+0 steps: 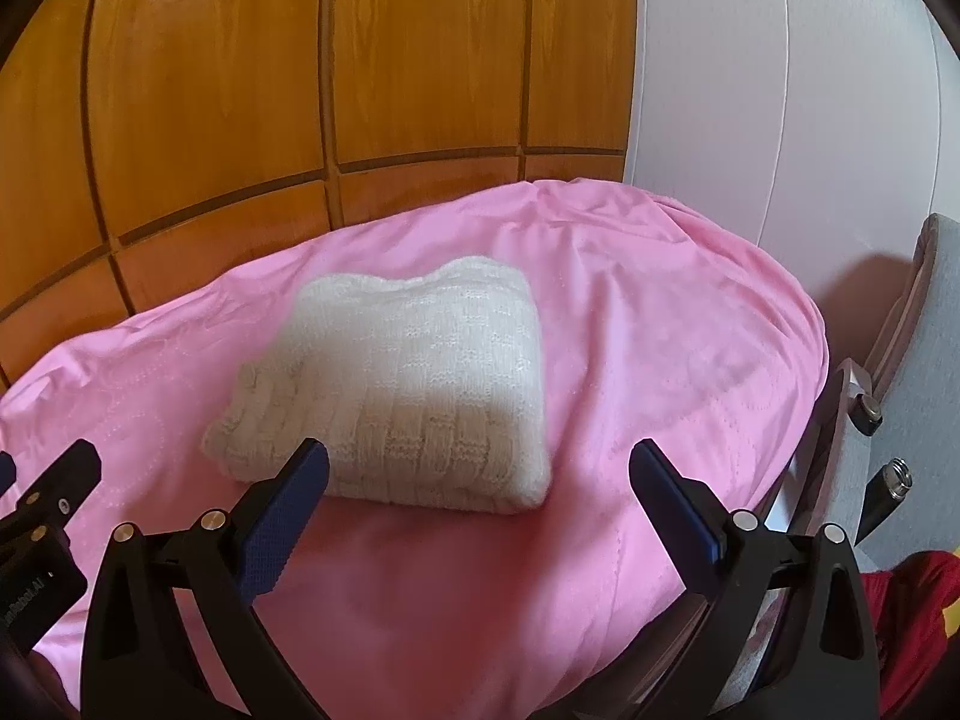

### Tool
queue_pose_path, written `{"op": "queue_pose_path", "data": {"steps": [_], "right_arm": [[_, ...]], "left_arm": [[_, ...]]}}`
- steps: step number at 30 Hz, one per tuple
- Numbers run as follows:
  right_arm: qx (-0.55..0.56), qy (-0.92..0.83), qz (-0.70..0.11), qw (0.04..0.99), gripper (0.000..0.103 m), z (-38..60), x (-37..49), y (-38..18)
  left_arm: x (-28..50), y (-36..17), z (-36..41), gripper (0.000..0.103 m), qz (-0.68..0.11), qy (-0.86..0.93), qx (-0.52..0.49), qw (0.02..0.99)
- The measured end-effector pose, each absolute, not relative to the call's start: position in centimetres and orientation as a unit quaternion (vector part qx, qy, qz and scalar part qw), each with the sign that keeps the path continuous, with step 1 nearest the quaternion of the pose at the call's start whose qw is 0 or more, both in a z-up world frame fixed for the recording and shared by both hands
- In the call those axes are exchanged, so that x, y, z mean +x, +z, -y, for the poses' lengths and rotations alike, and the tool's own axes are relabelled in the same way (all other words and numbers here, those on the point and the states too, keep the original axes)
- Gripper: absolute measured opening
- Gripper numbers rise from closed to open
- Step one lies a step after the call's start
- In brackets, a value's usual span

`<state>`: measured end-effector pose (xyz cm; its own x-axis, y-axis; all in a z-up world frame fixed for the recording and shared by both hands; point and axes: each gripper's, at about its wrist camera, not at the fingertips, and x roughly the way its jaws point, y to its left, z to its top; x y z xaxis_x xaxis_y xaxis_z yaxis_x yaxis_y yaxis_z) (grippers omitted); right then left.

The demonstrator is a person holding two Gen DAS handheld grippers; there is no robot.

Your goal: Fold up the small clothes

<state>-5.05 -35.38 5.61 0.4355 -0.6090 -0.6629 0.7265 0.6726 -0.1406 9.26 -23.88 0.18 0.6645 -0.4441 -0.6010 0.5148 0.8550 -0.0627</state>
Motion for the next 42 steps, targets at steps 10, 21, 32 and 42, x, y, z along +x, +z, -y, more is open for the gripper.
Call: {"op": "queue_pose_path", "data": {"steps": [10,21,32,42], "right_arm": [[0.093,-0.386,-0.355,0.847,0.099,35.2,-5.1,5.2],[0.097,-0.385,-0.359,0.845,0.099,35.4,-4.7,4.6],[0.095,-0.385,-0.361,0.844,0.099,35.6,-4.3,4.5],[0.098,-0.38,-0.367,0.844,0.099,35.8,-4.2,4.2]], "left_arm": [[9.4,0.3,23.2,0.101,-0.314,-0.259,0.049,0.912],[9.6,0.2,23.5,0.101,-0.317,-0.253,0.052,0.912],[9.9,-0.1,23.6,0.101,-0.321,-0.259,0.051,0.909],[9.9,-0.4,23.9,0.101,-0.327,-0.263,0.052,0.906]]}}
